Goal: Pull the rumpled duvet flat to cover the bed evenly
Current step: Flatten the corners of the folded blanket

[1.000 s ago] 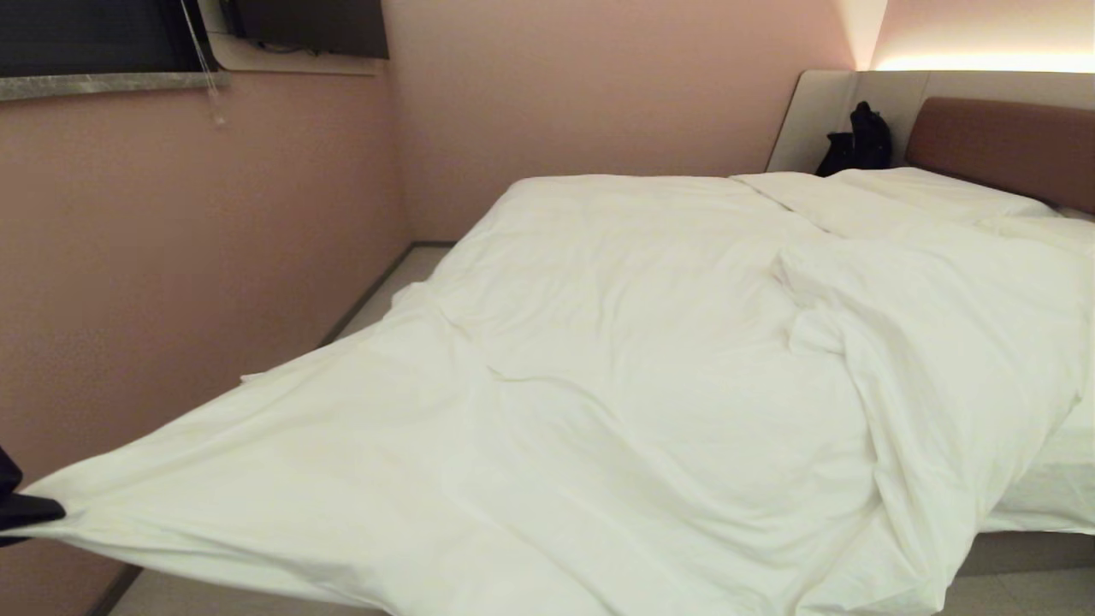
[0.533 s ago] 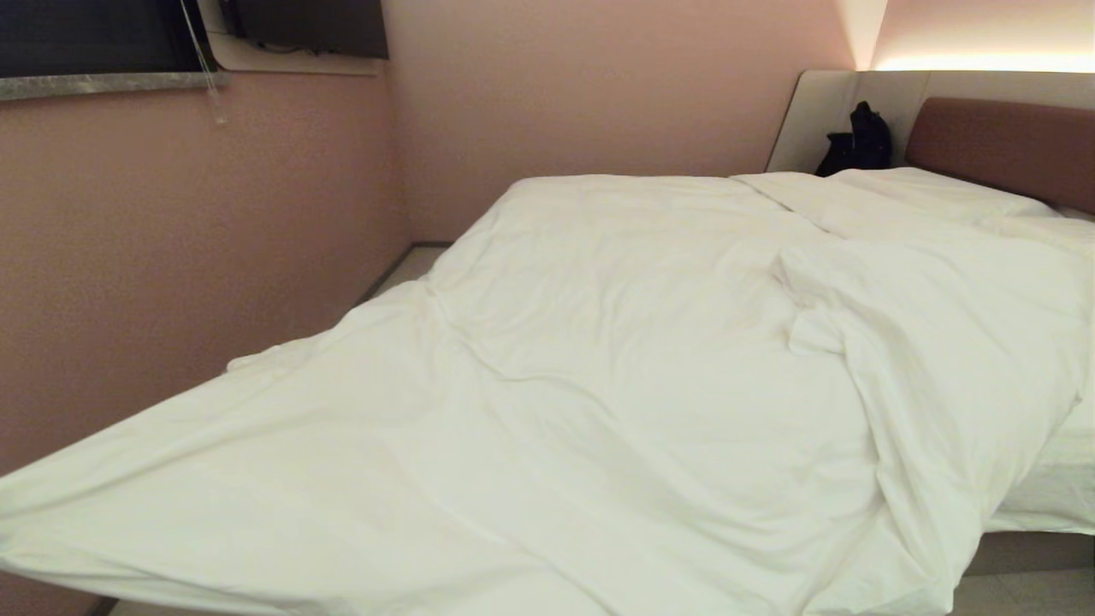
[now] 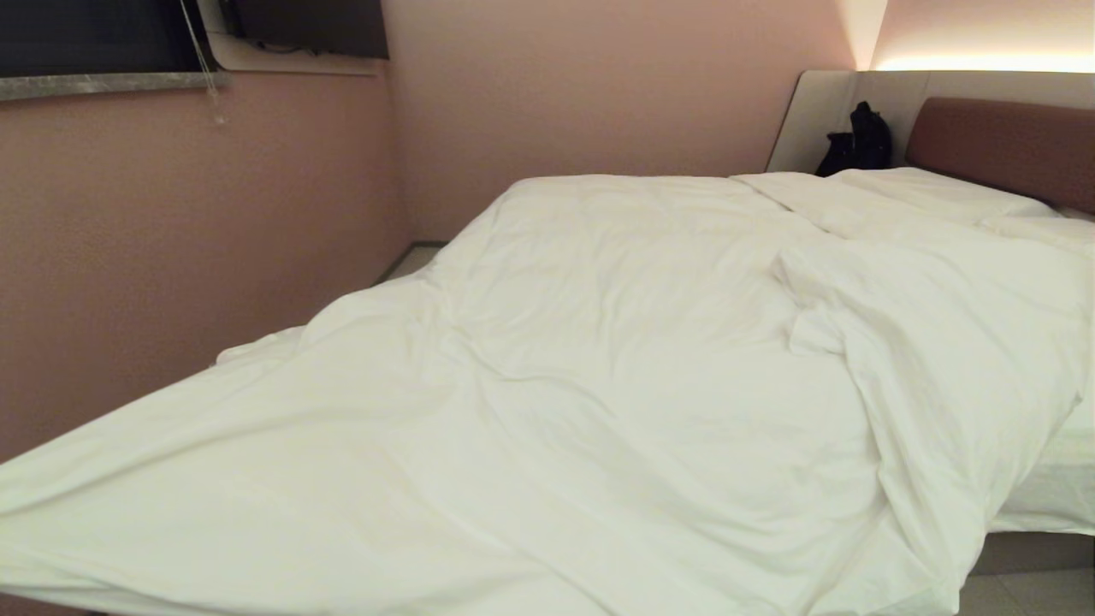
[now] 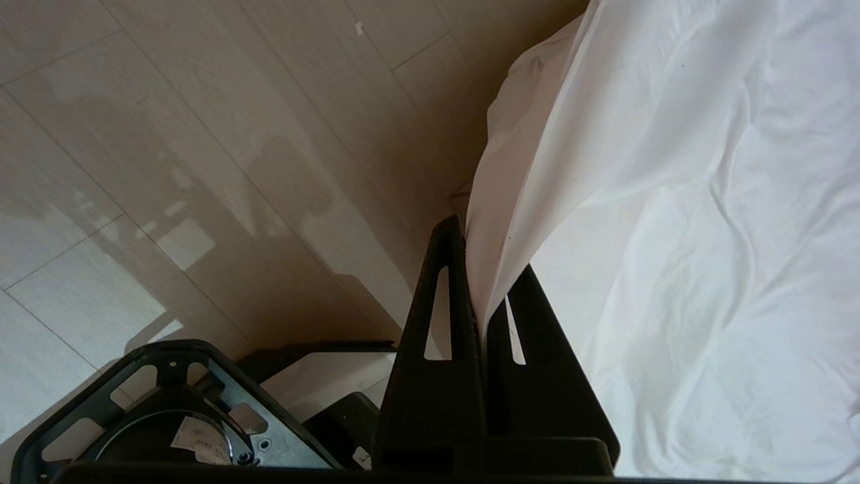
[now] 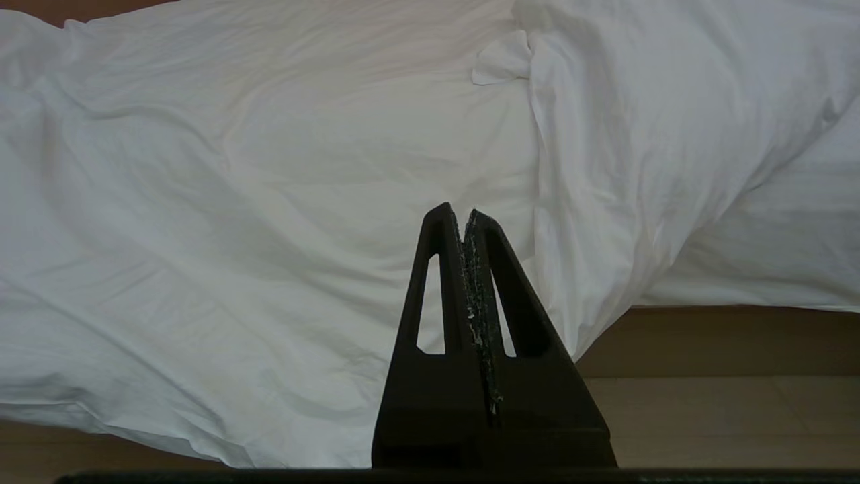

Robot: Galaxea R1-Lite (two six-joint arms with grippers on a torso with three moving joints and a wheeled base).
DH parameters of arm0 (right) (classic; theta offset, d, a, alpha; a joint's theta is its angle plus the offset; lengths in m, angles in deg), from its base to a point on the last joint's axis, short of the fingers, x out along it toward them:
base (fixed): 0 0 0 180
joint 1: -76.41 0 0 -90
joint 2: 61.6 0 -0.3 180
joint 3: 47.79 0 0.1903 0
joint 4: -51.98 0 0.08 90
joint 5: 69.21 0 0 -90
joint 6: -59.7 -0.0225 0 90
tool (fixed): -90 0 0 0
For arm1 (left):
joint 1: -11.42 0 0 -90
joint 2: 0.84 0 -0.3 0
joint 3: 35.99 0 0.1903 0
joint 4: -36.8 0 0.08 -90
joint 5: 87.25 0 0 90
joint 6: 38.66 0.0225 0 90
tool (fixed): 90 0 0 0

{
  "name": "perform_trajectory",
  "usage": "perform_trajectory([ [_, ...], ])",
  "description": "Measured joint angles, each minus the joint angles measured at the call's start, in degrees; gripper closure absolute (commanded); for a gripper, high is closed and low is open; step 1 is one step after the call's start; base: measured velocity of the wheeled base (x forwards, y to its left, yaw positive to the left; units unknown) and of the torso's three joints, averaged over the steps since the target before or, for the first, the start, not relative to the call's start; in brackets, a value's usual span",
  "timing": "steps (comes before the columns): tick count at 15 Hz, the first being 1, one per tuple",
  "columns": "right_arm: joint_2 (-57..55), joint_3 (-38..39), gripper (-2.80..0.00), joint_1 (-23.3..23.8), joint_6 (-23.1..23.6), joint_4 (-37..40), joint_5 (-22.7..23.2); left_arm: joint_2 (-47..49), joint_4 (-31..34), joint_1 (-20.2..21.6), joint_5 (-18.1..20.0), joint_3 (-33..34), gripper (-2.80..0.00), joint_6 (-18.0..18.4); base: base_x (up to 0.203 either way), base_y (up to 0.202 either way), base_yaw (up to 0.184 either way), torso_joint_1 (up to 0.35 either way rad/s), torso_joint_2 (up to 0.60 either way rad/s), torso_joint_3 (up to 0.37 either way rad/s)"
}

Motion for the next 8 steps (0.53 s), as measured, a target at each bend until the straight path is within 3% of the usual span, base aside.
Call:
perform_trajectory([
  [8, 0.00, 0.00, 0.00, 0.00, -0.03, 0.00, 0.02, -0.50, 1.02, 0.00, -2.04, 0.77, 0.00, -1.49, 0.000, 0.000, 0.000, 0.000, 0.00, 0.000],
])
